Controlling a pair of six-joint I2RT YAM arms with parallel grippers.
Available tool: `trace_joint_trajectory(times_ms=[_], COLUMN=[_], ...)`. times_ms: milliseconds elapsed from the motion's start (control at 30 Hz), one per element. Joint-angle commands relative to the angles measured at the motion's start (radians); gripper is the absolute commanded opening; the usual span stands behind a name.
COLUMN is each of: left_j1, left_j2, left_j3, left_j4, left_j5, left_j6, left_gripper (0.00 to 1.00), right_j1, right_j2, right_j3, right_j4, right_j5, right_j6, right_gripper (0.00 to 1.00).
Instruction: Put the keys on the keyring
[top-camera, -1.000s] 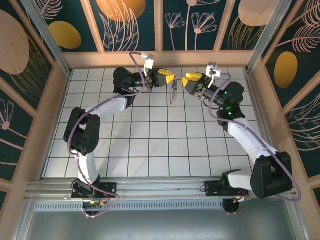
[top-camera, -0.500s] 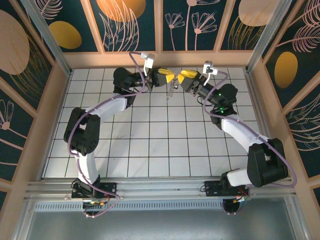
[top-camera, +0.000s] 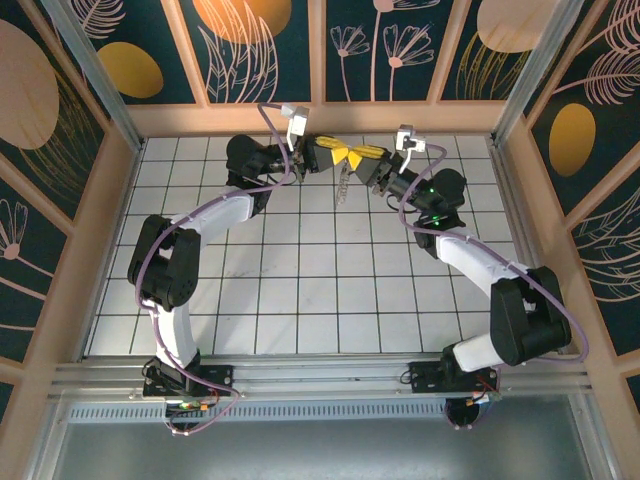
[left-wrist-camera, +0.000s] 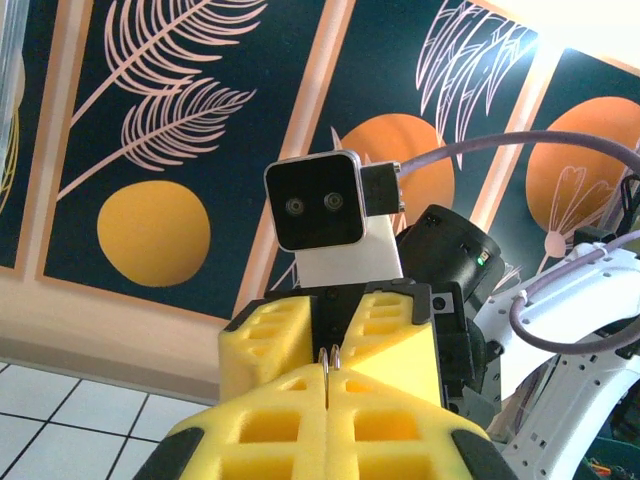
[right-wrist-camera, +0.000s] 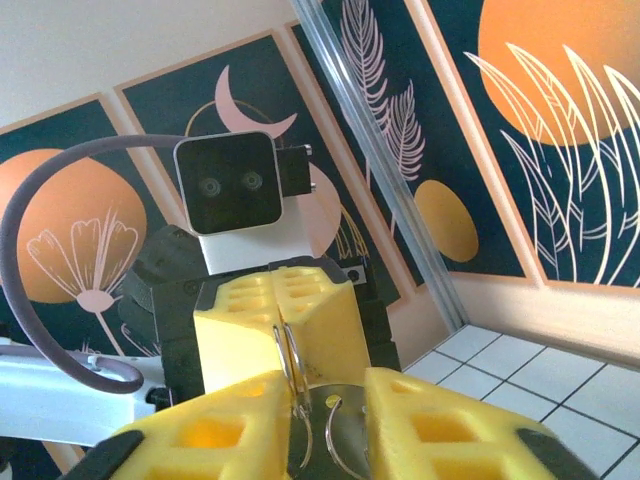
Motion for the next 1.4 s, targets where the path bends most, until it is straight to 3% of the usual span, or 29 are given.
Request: trace_joint_trajectory(times_ms=[0,133,333,633,1100,1133,1267,1367], left_j1=[-0.004,-0.004,-0.005,-0.010,-0.015,-0.015,-0.013,-0.007], left_j2=[0.006,0.009,0.013,0.018,0.024,0.022,-0.001,-0.022], left_j3=[0.034,0.038,0.036,0.039,0.052,0.051,0.051,0.053], left_j4=[0.066,0.070,0.087,0.081,0.028,0.014,-0.084,-0.143], left_j5=[-0.009,-0.006,0.006,0.034,0.047,0.039,0.004,-0.007], left_j6=[-0.014,-0.020,-0.034,-0.038,-0.008,0.001,0.094,0.150], left_gripper=[0.00,0.00,0.00,0.00,0.00,0.03,0.33,0.40], right_j1=[0.012,0.015,0.003,-0.005,-0.007,-0.009,-0.026,-0.042], right_j2=[0.015,0.018,-0.002,0.015,0.031,0.031,0.022,0.004], right_j3=[0.025,0.035,0.039,0.071,0.095,0.094,0.088,0.089], right_j4=[0.052,0.057,0.037,0.042,0.005,-0.005,-0.046,-0.106], right_j5=[-0.040,-0.060,-0.047,-0.115,-0.131,-0.129,-0.141,-0.153], right_j6=[0.000,-0.004,-0.030,-0.029,-0.063,-0.069,-0.094,-0.131], right_gripper=[0.19,0.17,0.20,0.00,0.00,0.00,0.00,0.00])
